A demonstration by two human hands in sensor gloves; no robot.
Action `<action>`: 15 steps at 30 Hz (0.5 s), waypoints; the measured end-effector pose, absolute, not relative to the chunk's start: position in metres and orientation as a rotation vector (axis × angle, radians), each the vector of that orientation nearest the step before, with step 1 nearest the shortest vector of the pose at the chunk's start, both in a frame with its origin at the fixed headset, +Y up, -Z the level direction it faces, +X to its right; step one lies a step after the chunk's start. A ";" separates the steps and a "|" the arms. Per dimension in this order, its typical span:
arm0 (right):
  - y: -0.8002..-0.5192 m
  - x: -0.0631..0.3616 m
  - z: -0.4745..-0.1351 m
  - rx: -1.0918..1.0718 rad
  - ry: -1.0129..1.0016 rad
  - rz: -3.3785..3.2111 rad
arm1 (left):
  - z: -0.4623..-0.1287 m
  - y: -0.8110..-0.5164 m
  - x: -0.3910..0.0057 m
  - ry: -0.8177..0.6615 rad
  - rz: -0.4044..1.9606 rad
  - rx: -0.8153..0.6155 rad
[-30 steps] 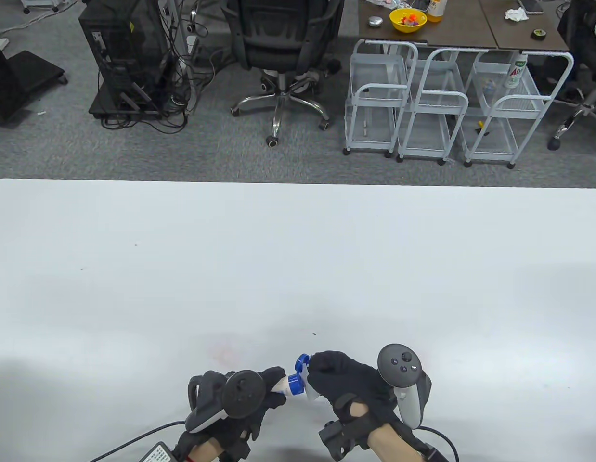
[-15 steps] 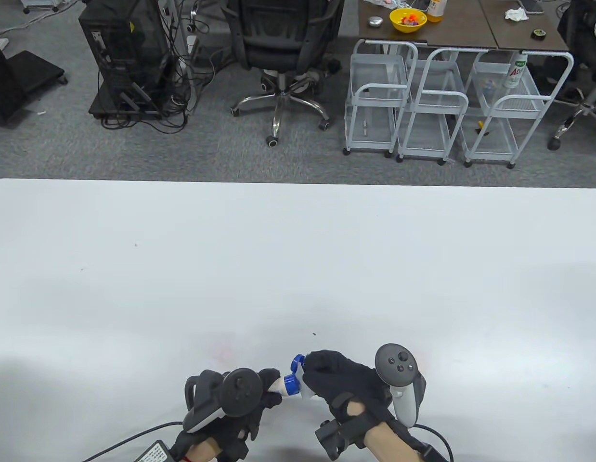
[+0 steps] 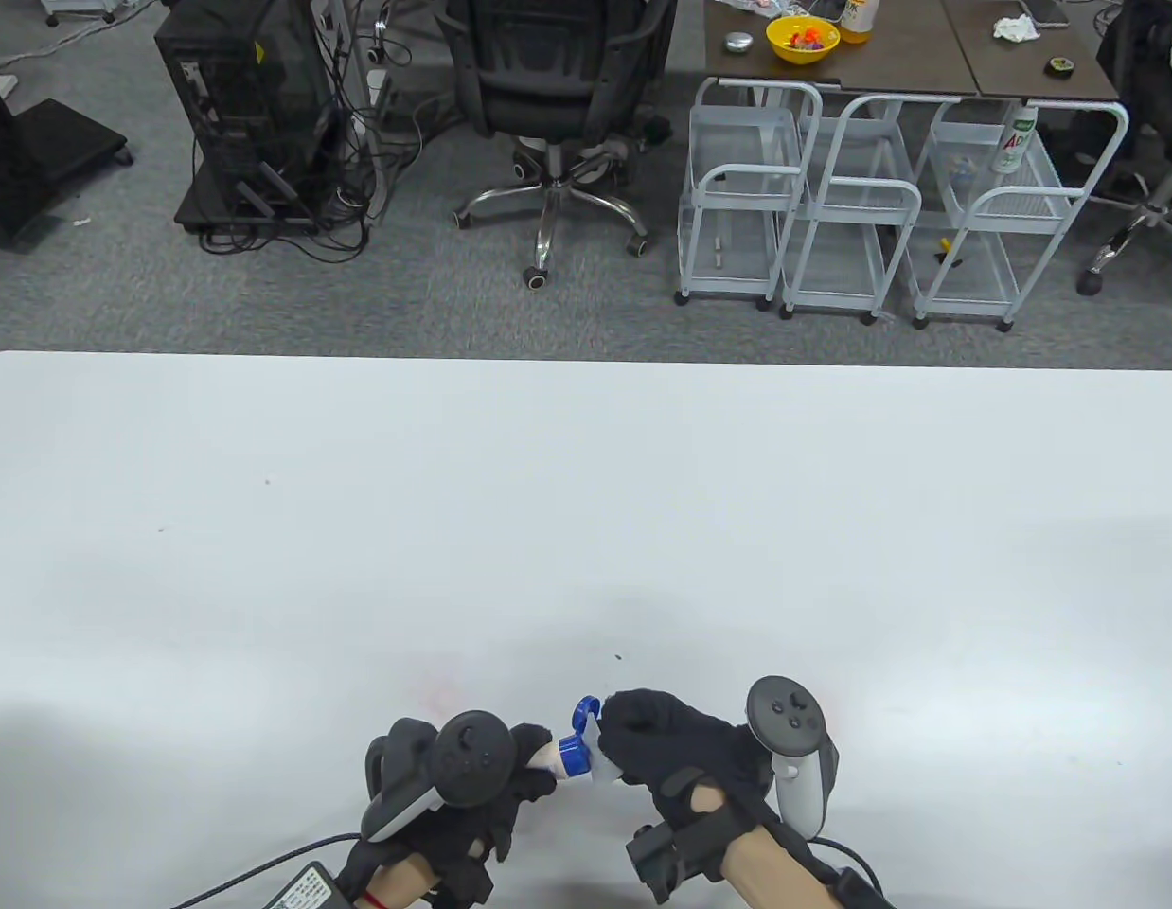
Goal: Squeeze hand cream onto cotton pad
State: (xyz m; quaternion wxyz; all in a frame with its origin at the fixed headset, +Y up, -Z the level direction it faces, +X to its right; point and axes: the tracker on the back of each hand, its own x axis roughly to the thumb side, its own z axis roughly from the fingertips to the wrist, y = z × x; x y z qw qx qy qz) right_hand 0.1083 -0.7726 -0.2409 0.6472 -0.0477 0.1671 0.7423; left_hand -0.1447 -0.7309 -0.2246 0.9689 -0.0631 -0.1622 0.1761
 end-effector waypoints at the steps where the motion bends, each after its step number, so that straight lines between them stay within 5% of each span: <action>1: -0.773 0.108 -0.241 -0.108 0.384 1.677 | -0.224 -0.730 -0.145 -0.327 0.357 -0.124; 15: -0.773 0.106 -0.244 -0.090 0.405 1.647 | -0.224 -0.727 -0.148 -0.323 0.363 -0.124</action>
